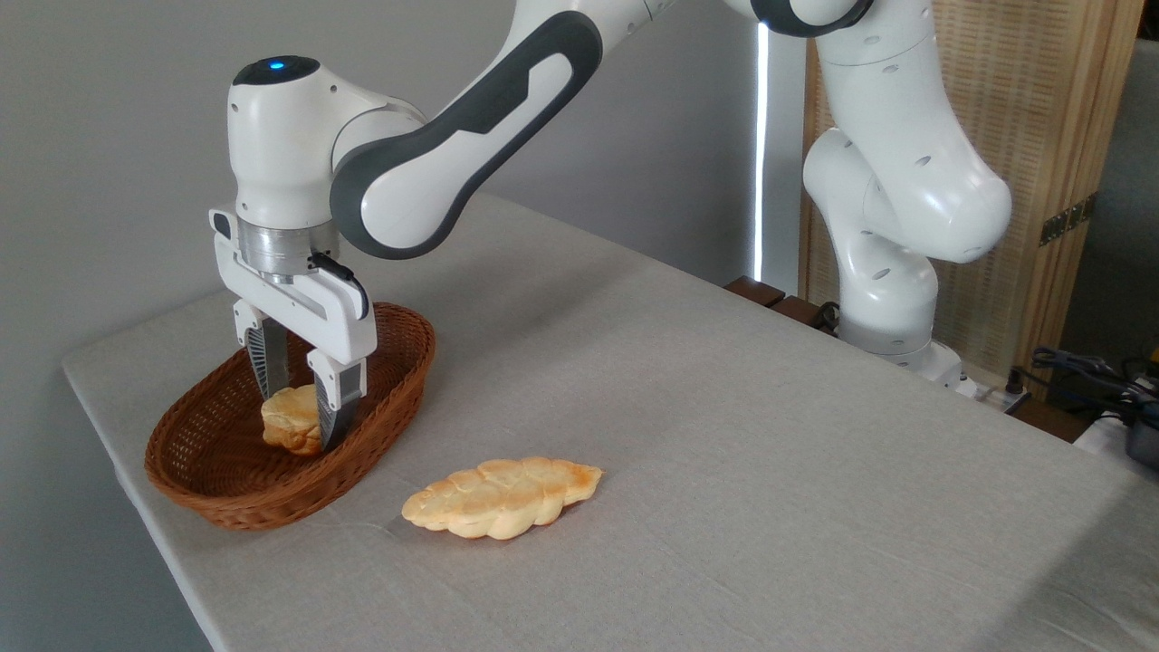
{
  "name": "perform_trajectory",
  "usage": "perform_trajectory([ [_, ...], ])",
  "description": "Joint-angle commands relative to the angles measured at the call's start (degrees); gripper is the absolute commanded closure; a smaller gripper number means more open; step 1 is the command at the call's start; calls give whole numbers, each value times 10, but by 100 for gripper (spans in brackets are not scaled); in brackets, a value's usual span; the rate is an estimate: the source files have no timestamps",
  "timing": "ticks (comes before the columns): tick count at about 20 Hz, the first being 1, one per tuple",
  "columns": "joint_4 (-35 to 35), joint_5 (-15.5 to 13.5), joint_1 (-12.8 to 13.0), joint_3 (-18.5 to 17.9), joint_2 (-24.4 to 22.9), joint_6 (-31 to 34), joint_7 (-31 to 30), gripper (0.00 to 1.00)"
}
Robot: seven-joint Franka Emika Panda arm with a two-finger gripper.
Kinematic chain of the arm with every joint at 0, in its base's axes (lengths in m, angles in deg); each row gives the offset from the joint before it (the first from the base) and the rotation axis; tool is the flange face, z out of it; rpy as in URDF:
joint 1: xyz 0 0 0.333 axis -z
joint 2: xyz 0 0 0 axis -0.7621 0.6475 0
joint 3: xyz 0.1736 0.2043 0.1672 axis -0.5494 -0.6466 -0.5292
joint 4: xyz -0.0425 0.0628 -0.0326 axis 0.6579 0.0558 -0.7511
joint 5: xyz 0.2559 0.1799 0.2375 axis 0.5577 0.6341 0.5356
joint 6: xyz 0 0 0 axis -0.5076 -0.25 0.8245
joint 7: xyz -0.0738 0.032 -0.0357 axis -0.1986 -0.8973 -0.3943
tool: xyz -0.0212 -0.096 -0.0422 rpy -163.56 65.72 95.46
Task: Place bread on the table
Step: 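Close the gripper on the small bread roll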
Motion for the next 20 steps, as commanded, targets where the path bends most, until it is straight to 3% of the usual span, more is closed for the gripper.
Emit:
perform_trajectory([
  [1, 1, 25, 0, 1, 0, 16, -4, 27],
  [2, 1, 26, 0, 1, 0, 16, -3, 35],
  [4, 1, 26, -1, 1, 0, 16, -3, 37],
  [20, 7, 24, -1, 1, -4, 16, -12, 37],
])
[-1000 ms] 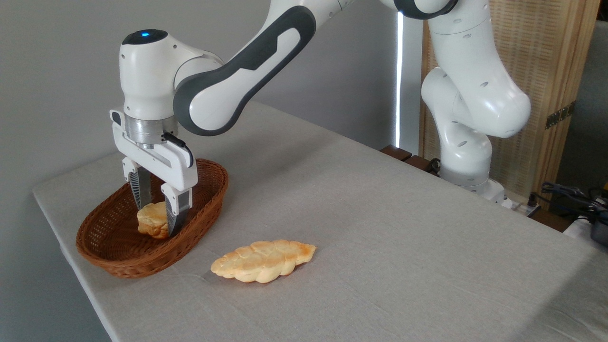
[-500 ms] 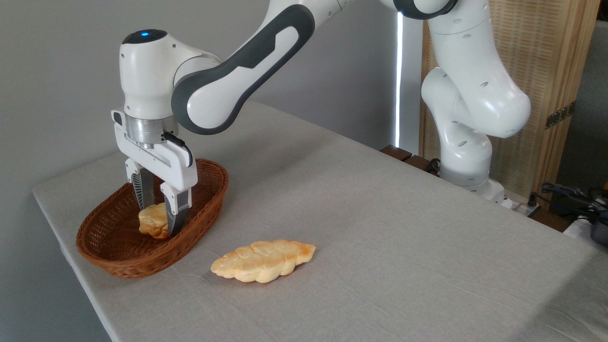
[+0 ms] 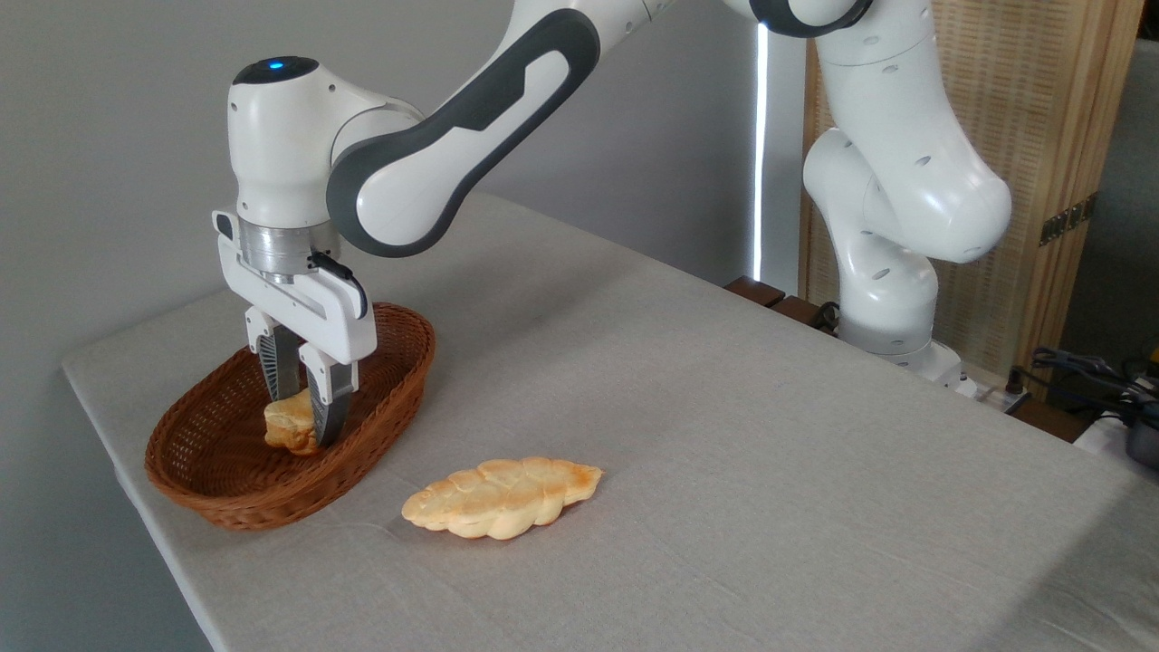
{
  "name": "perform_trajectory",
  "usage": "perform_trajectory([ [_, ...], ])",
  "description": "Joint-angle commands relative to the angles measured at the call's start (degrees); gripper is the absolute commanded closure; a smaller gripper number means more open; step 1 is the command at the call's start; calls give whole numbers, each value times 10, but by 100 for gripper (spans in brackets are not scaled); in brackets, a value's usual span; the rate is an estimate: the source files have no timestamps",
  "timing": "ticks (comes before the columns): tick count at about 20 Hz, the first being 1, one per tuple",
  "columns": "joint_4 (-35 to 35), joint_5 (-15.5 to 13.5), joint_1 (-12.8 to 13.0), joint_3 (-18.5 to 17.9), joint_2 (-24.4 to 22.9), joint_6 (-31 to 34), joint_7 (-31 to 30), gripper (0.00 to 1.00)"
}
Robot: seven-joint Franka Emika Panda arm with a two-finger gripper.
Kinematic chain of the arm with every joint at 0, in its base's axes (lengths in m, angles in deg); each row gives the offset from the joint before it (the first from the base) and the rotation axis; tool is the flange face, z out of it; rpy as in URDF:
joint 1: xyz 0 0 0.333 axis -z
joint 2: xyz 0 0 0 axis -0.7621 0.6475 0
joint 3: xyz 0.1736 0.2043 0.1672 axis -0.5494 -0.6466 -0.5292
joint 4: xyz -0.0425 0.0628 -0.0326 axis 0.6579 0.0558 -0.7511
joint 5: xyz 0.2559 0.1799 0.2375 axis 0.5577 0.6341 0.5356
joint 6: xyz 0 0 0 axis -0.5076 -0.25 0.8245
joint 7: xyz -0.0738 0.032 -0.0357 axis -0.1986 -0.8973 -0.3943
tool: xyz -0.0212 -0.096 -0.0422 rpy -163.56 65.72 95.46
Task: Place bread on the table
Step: 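Close the gripper on the small bread roll, then lift the bread roll up out of the basket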
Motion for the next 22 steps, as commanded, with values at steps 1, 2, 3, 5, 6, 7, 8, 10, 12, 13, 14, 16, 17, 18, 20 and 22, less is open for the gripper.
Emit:
perform_trajectory([
  [1, 7, 9, -2, 0, -10, 12, -17, 37],
  [2, 7, 8, -2, -1, -16, 12, -24, 37],
  [3, 7, 9, -2, -1, -20, 11, -29, 37],
  [5, 6, 9, -3, -1, -28, 12, -30, 37],
  [6, 6, 6, -3, -2, -30, 12, -31, 37],
  [7, 6, 4, -4, -4, -35, 12, -31, 37],
  [8, 6, 3, -5, -6, -44, 14, -33, 36],
  [10, 6, 3, -7, -9, -61, 43, -35, 36],
  [12, 1, 3, -10, -12, -83, 75, -30, 34],
  [13, 0, 3, -21, -14, -91, 90, -29, 33],
  [14, -2, 3, -23, -14, -100, 102, -24, 33],
  [16, -20, 3, -24, -16, -119, 113, -6, 33],
  [17, -33, 3, -24, -22, -130, 119, 10, 33],
  [18, -51, 3, -24, -25, -140, 124, 28, 33],
  [20, -77, 3, -24, -26, -160, 144, 77, 33],
  [22, -90, 1, -24, -37, -172, 169, 124, 33],
])
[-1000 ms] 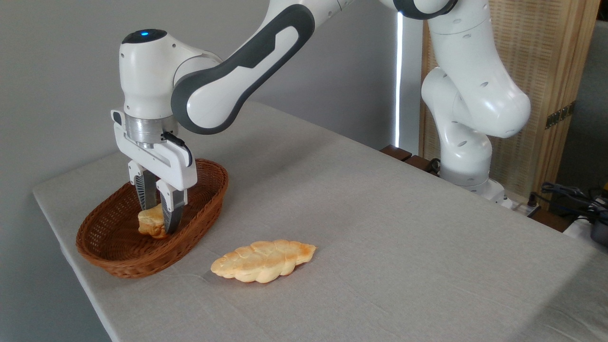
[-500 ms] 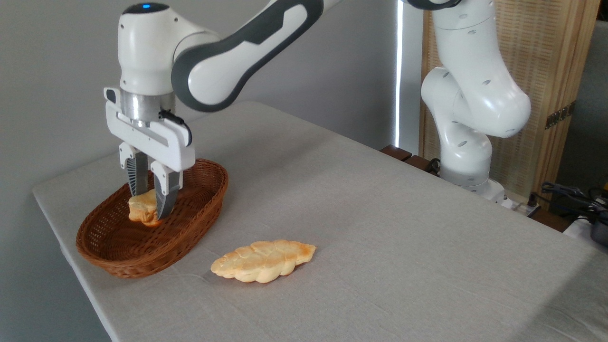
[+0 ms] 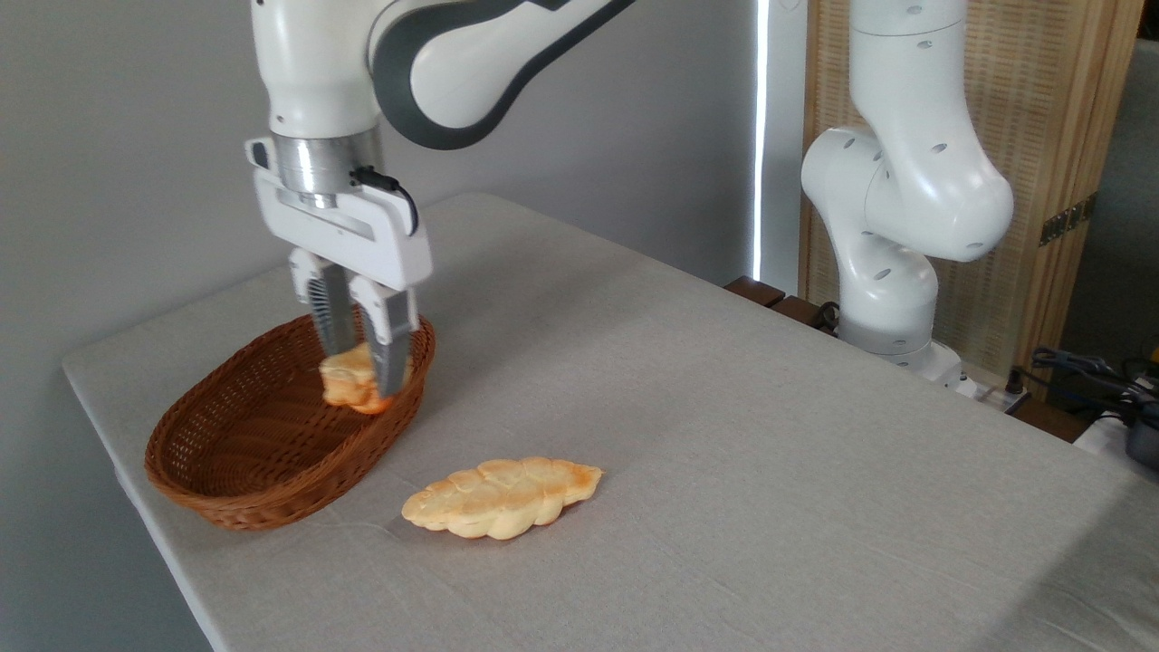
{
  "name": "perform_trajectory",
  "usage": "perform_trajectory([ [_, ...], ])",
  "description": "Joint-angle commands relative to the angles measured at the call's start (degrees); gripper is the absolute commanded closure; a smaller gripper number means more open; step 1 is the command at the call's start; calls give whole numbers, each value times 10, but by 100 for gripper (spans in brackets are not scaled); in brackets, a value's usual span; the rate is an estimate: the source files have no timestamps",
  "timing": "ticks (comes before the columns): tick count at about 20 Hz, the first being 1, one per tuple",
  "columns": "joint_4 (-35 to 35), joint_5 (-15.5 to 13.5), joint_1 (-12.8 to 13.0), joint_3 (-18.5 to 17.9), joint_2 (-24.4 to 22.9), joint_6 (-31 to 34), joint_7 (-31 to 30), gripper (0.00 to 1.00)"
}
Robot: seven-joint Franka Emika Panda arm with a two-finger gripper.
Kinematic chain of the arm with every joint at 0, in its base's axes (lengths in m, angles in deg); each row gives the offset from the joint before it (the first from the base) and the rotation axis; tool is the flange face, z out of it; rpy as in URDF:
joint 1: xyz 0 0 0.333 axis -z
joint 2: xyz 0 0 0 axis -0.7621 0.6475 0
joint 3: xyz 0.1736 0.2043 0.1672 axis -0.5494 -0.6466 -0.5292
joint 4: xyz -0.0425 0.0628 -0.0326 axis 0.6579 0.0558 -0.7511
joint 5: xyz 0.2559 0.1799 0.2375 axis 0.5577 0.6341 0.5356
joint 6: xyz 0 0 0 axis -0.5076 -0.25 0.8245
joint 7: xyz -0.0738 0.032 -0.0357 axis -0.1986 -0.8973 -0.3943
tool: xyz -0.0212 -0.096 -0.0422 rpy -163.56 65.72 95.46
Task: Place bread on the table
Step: 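Carry the roll beside the braided loaf and lower it onto the table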
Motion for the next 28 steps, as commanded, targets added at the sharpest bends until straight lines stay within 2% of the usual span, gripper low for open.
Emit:
perform_trajectory([
  [1, -53, 1, 1, -21, -46, 35, 79, 33],
  [5, -94, -3, 1, -39, -61, 56, 140, 33],
  [6, -102, -3, 1, -40, -61, 59, 153, 30],
  [7, -112, -3, 1, -40, -61, 61, 158, 24],
  [8, -127, -3, 1, -41, -61, 61, 165, 22],
  [9, -138, -3, 1, -41, -61, 61, 176, 14],
  [10, -149, -3, 1, -41, -61, 60, 185, 0],
  [19, -146, -4, 1, -41, -63, 58, 195, 0],
  [21, -139, -4, 1, -52, -69, 58, 195, 0],
  [22, -129, -5, 1, -52, -72, 59, 192, 0],
  [24, -98, -27, 1, -54, -77, 62, 186, 0],
  [26, -74, -27, 1, -56, -85, 72, 181, 0],
  [28, -28, -31, 1, -79, -89, 96, 174, 0],
])
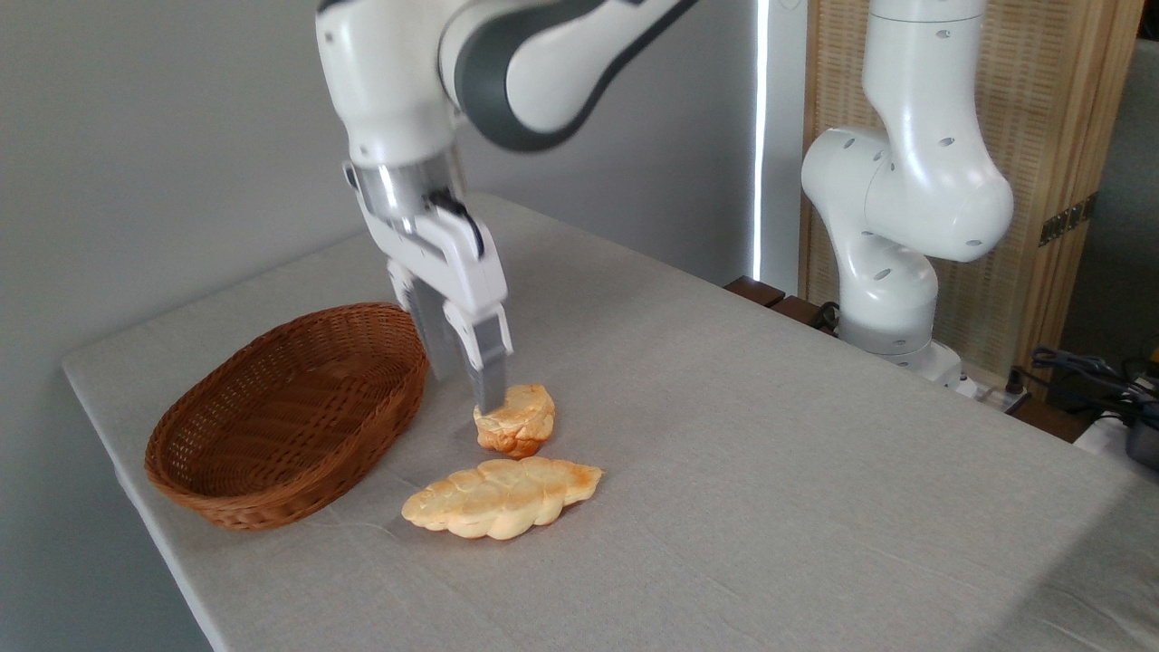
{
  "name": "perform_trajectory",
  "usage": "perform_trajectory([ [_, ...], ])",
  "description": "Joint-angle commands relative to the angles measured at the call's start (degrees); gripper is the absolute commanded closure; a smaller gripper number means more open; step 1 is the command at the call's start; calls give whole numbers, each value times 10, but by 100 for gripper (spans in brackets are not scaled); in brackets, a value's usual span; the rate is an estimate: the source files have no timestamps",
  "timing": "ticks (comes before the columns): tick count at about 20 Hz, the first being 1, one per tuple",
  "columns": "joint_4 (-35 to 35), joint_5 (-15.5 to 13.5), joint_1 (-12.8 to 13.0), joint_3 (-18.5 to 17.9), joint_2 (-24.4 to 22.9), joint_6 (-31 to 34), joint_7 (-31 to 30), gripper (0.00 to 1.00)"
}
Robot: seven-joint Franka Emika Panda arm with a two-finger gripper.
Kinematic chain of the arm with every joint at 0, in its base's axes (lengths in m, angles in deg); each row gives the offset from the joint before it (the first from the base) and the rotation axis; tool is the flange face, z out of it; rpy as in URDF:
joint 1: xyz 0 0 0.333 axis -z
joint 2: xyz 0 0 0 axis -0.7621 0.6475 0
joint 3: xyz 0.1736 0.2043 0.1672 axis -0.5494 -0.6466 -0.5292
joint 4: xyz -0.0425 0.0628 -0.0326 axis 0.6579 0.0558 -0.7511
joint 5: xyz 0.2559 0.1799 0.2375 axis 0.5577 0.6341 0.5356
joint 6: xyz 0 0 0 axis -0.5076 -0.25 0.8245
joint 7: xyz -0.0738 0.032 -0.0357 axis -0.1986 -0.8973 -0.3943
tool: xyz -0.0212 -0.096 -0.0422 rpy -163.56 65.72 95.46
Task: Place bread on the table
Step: 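Carry the roll beside the braided loaf and lower it onto the table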
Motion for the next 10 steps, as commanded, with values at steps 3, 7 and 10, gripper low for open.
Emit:
perform_trajectory([
  [3, 129, -15, 2, -45, -4, 71, -30, 0],
  [7, 147, -19, 3, -46, -4, 75, -28, 0],
  [10, 146, -19, 3, -47, -2, 95, -26, 0],
])
